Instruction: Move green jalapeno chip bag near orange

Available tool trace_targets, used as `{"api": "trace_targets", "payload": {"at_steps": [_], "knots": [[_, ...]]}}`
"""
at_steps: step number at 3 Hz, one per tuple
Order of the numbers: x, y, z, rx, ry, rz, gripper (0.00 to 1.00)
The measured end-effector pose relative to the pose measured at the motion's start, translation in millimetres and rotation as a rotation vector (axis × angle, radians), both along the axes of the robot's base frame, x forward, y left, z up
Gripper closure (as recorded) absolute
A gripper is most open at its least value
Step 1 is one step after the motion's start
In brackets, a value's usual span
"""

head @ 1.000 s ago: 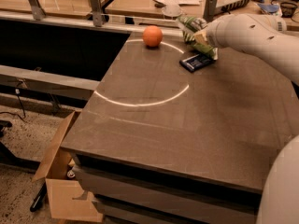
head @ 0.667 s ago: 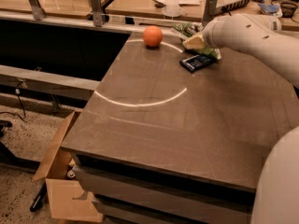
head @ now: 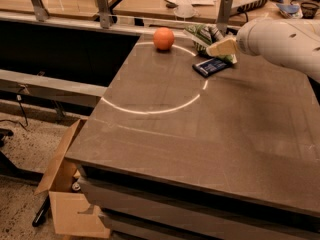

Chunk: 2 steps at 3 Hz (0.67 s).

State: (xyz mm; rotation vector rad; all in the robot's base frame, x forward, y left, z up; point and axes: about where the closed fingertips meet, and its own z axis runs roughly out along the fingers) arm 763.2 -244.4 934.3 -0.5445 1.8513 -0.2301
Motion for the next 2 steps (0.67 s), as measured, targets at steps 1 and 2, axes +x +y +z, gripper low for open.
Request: {"api": "trace_targets", "payload": {"at_steps": [1, 2], "knots": [[-28, -27, 12, 0.018, -0.015, -0.076, 0.0], [-39, -59, 16, 0.037, -0.018, -0.144, 0.0]]}}
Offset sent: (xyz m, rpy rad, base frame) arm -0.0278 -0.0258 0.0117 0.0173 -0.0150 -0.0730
